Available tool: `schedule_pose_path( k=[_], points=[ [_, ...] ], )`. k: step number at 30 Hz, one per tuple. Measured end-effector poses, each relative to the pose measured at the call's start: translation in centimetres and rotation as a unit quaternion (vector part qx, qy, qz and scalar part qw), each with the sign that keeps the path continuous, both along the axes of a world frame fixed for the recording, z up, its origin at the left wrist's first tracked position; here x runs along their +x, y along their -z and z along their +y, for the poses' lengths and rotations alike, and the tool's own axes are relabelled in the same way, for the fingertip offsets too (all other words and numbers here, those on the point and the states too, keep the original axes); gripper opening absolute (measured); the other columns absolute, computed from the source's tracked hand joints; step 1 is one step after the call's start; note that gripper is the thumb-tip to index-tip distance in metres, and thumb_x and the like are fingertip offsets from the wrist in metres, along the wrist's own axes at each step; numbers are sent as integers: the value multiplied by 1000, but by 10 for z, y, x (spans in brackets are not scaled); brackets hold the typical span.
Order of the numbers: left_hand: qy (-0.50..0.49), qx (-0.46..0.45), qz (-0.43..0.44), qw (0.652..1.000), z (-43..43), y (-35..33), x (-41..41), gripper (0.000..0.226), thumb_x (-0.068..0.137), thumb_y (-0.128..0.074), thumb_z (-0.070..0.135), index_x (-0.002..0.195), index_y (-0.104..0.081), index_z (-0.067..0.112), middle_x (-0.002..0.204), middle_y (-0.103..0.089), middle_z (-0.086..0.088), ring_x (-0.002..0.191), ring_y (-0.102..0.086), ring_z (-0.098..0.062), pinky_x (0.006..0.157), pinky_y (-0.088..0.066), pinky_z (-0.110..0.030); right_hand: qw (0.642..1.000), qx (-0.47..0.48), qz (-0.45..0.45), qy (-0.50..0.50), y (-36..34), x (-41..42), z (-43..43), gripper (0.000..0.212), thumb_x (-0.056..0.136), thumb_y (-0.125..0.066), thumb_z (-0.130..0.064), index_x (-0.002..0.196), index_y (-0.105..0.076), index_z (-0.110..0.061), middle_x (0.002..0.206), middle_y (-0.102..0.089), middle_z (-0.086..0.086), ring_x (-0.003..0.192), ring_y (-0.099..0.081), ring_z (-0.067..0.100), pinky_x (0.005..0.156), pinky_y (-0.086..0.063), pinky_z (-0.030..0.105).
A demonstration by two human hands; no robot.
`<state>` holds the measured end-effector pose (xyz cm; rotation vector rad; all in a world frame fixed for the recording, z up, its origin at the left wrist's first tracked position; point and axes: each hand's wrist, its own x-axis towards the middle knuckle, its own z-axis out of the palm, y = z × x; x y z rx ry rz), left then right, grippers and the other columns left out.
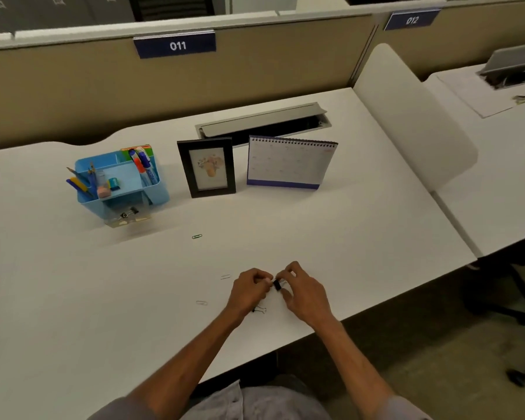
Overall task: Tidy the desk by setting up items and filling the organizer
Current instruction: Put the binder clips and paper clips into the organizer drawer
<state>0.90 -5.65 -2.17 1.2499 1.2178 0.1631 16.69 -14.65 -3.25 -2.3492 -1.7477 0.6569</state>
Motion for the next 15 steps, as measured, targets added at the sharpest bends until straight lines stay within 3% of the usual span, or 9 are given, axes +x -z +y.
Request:
schedule_pose_path(
  k=[4,9,13,15],
  points=[
    [-34,-12,-8,999,-4,3,0,16,99,-66,20,111,-74,14,102,-78,-7,99,-75,-26,93,-62,-46,1000,6,-18,-9,1,5,0,27,96,-64,-38,122,-59,-30,129,-47,-13,77,-57,10,64,-46,24],
    [-65,-18,-53,996,-1,-1,-4,31,99,-70,39,112,-73,11,99,-80,-5,93,-78,-18,91,-64,-40,998,54,10,-20,-7,-4,13,26,94,-61,-49,115,-55,-35,114,-56,-19,80,-63,8,63,-44,22],
    [-123,-15,-92,988,12,-7,-19,22,98,-73,28,109,-76,8,96,-80,-9,95,-79,-23,90,-65,-41,996,80,50,-7,-17,-20,37,23,91,-64,-53,106,-52,-42,100,-62,-22,72,-57,-1,59,-44,17],
    [-155,-17,-111,981,21,-11,-30,21,98,-74,24,109,-75,6,96,-81,-11,94,-79,-24,92,-64,-42,989,74,125,34,-23,-28,55,24,87,-69,-50,106,-57,-42,100,-65,-23,69,-58,-1,59,-44,18]
  ],
)
